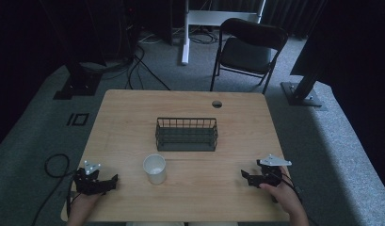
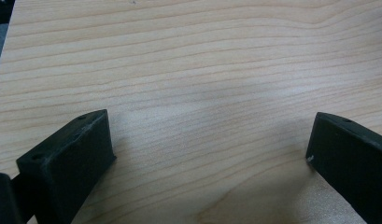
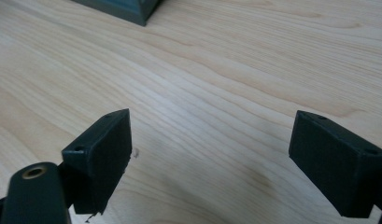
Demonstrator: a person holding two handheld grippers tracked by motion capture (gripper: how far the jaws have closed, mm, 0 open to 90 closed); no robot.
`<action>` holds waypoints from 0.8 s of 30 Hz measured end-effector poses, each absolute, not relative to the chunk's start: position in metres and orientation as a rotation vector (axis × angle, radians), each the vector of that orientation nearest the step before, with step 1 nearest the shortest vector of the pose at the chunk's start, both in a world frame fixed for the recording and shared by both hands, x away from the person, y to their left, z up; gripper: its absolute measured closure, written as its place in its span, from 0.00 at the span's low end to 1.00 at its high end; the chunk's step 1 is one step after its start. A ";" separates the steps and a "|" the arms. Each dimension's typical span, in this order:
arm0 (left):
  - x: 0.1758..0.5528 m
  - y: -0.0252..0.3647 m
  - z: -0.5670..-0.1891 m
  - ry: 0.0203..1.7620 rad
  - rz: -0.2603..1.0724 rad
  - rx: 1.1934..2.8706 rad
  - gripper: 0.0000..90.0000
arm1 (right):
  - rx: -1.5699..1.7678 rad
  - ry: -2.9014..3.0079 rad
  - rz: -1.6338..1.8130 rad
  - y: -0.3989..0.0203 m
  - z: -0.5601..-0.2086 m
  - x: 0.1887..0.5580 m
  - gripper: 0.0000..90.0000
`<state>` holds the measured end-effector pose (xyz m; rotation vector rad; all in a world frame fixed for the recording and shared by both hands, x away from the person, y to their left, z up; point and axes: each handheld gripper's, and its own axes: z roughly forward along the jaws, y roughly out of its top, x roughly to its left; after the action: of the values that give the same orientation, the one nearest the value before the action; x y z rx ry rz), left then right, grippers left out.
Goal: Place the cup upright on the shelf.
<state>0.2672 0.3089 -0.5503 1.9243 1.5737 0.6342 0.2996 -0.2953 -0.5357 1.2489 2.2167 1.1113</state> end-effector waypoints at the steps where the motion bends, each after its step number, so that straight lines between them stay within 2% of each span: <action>1: 0.267 0.309 -0.550 1.573 0.634 1.925 0.01 | 1.245 2.217 1.118 -0.294 -0.535 0.300 0.14; 24: 0.267 0.309 -0.550 1.574 0.634 1.924 0.01 | 1.062 2.288 1.239 -0.255 -0.519 0.299 0.15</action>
<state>0.2672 0.3089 -0.5503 1.9242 1.5737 0.6340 0.2988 -0.2554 -0.5189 1.0620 2.2879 1.2390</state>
